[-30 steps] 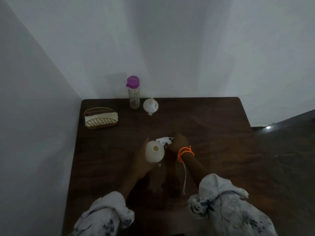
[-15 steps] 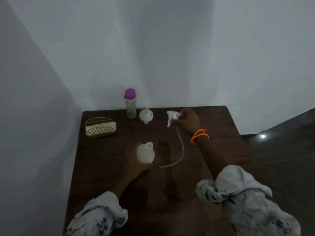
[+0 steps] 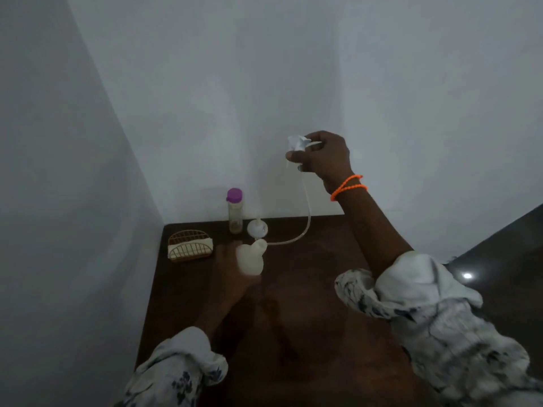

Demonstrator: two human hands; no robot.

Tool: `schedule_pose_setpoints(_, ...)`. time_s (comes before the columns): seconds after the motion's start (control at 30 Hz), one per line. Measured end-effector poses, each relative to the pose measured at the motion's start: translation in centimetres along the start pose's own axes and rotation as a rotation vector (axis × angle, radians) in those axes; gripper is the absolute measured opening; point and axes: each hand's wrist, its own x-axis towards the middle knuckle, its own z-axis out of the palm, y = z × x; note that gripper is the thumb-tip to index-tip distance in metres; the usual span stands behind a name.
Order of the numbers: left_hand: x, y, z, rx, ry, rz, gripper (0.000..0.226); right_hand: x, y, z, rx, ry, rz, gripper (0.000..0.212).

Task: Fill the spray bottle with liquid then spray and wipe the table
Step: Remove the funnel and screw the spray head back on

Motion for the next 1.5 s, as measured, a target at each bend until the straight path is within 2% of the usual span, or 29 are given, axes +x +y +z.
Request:
schedule_pose_setpoints(0.23, -0.4, 0.4, -1.7, 0.054, 0.11, 0.105, 0.097, -1.1, -3.3, 0.4, -0.034, -0.015, -0.048, 0.055)
schedule_pose_setpoints(0.57, -1.3, 0.5, -2.2, 0.155, 0.153, 0.194, 0.097, -2.6, -3.6, 2.8, -0.034, -0.035, -0.013, 0.045)
schedule_pose_setpoints(0.77, -1.5, 1.0, -2.0, 0.086, 0.094, 0.175, 0.095, -2.7, -3.0, 4.0, 0.119, -0.071, 0.078, 0.025)
schedule_pose_setpoints(0.9, -1.5, 0.9, -1.8, 0.059, 0.063, 0.163, 0.095, -2.2, -2.8, 4.5, 0.327, -0.106, 0.238, 0.017)
schedule_pose_setpoints(1.07, -1.7, 1.2, -0.8, 0.125, 0.028, 0.196, 0.096, -1.8, -2.4, 6.1, 0.479, -0.065, 0.29, 0.024)
schedule_pose_setpoints(1.17, -1.5, 2.3, -0.2, 0.125, 0.012, 0.189, 0.098, -1.7, -1.7, 7.4, 0.509, -0.047, 0.309, 0.008)
schedule_pose_setpoints(1.3, -1.0, 3.9, 0.2, 0.026, 0.015, 0.152, 0.102, -2.5, -0.8, 8.5, 0.543, -0.035, 0.291, 0.017)
schedule_pose_setpoints(1.4, -0.3, 4.8, -0.1, -0.047, 0.055, 0.141, 0.101, -3.3, -0.6, 8.4, 0.531, -0.058, 0.242, 0.03)
schedule_pose_setpoints(1.5, 0.7, 5.0, -0.7, -0.067, 0.086, 0.127, 0.1, -4.0, -0.3, 7.2, 0.517, -0.113, 0.18, 0.034)
